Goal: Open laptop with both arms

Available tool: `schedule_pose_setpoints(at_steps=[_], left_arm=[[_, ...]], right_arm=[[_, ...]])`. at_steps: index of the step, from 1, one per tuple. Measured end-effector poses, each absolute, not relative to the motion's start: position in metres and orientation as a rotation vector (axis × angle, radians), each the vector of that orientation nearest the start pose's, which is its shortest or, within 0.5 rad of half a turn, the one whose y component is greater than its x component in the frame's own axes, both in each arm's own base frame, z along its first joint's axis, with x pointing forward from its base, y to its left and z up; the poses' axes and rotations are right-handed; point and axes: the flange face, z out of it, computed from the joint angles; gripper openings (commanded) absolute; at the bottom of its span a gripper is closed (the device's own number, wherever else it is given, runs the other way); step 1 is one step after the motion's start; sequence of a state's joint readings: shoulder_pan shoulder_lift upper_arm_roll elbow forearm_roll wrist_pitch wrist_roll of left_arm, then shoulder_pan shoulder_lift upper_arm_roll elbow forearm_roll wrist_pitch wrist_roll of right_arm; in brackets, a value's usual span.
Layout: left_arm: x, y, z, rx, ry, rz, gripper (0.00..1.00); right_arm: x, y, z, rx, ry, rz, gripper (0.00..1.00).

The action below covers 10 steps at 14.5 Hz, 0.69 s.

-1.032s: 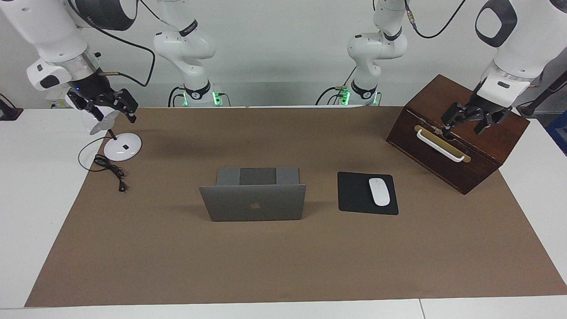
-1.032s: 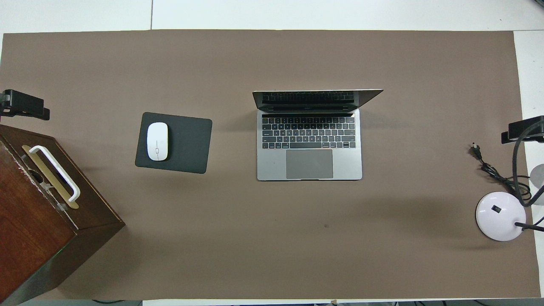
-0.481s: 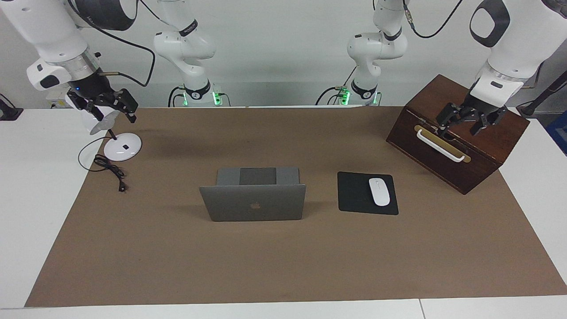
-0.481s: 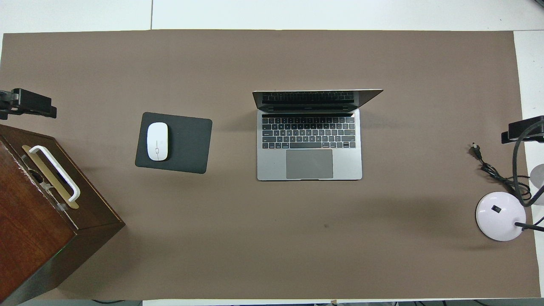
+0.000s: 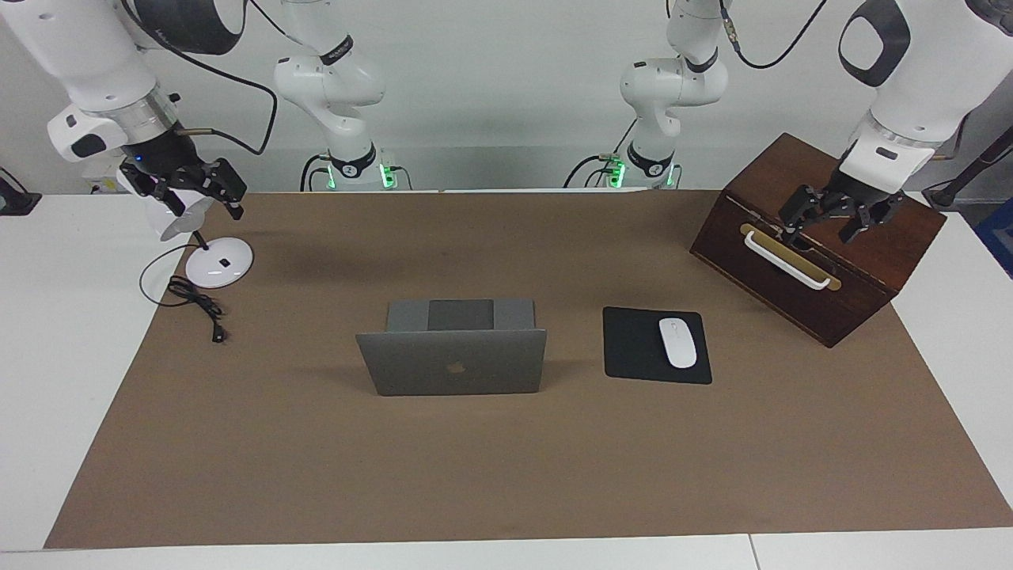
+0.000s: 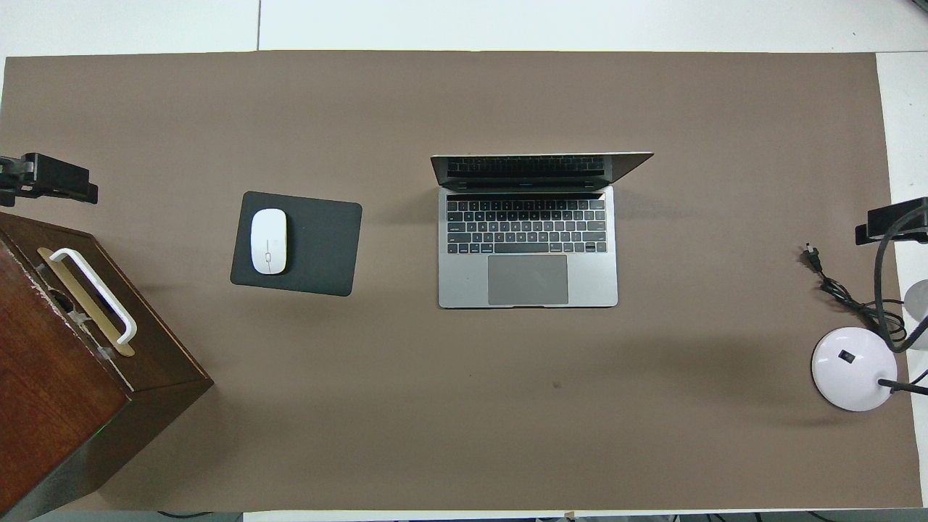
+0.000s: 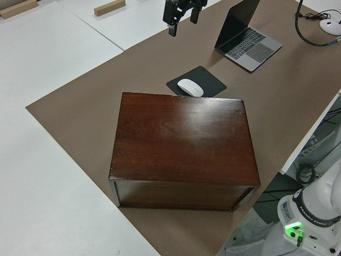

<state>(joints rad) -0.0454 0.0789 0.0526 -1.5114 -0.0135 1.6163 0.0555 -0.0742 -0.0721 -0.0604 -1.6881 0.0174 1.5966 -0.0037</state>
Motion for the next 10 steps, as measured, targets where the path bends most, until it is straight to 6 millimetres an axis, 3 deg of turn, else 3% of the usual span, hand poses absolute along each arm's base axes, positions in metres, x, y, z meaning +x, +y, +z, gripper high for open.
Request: schedule_pose_setpoints(at_steps=[10], left_arm=[[0.5822, 0.0032, 0.6127, -3.150, 0.049, -0.042, 1.00]], right_arm=[[0.5281, -0.0708, 0.6106, -3.112, 0.205, 0.027, 1.00]])
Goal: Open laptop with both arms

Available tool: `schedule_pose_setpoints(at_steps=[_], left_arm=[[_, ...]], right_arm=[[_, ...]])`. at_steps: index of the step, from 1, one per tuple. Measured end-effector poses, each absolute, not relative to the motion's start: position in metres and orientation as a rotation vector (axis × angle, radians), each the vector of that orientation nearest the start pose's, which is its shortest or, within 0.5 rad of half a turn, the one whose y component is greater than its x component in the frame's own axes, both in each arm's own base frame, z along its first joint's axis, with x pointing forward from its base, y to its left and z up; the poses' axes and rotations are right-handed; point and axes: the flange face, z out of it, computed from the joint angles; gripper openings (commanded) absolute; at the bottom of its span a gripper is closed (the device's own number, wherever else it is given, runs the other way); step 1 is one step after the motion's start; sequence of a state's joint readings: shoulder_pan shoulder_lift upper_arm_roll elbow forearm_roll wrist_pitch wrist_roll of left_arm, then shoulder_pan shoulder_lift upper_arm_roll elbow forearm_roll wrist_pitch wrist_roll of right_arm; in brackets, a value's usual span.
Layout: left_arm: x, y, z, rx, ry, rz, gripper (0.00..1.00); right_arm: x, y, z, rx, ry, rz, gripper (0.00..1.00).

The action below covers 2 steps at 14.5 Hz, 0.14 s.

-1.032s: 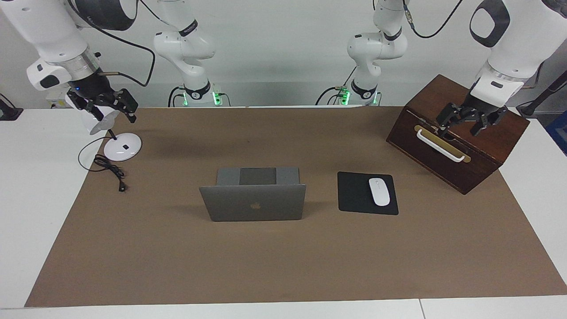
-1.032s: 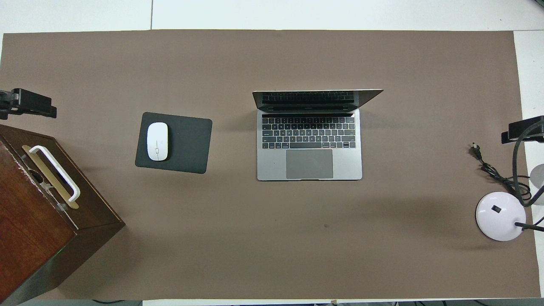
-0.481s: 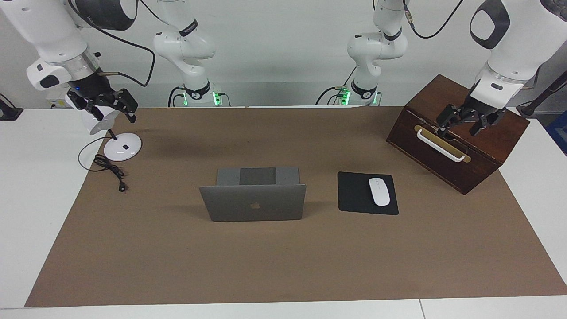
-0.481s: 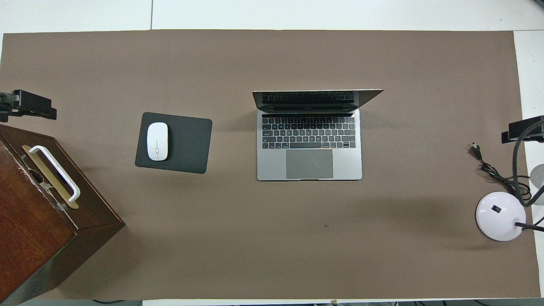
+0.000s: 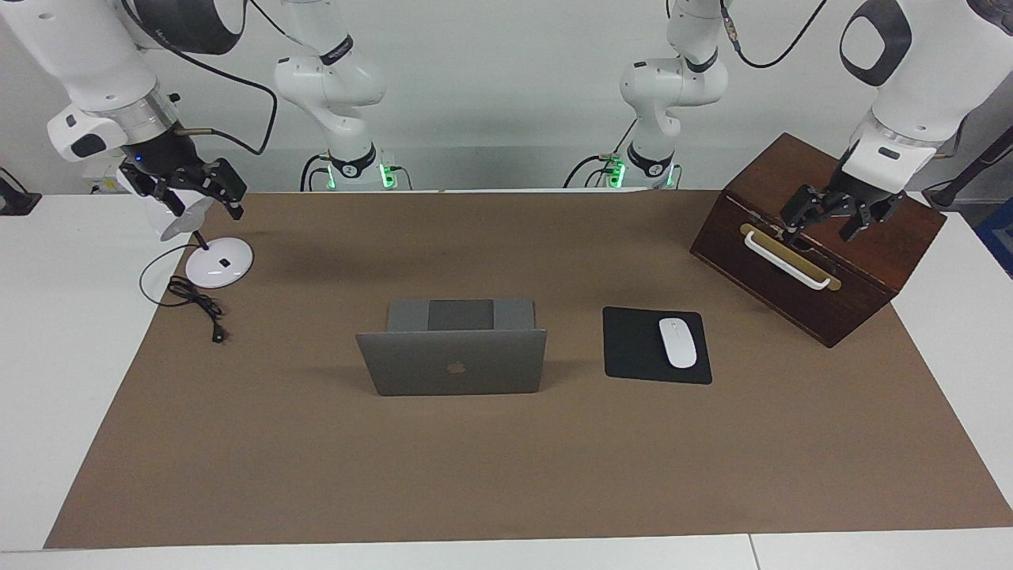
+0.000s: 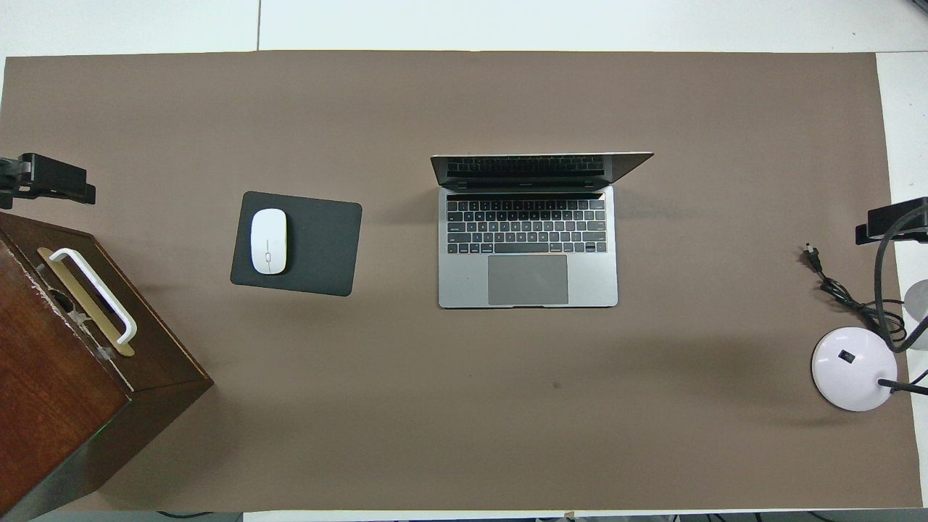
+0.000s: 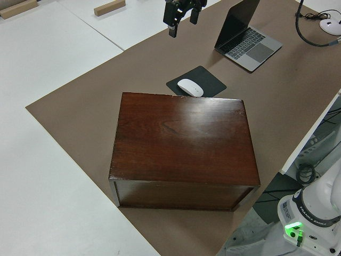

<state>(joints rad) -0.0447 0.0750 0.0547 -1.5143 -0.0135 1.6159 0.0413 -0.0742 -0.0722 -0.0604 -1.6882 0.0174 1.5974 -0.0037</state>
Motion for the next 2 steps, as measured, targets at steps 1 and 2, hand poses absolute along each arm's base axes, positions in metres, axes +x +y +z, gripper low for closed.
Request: schedule_pose_setpoints(at_steps=[1, 2], left_arm=[[0.5822, 0.0033, 0.6127, -3.150, 0.049, -0.042, 1.00], [0.5822, 0.0035, 0.6127, -3.150, 0.048, -0.042, 1.00]], right_arm=[[0.5281, -0.0708, 0.6106, -3.112, 0.205, 0.027, 1.00], [0.5281, -0.0708, 0.6106, -3.112, 0.205, 0.026, 1.00]])
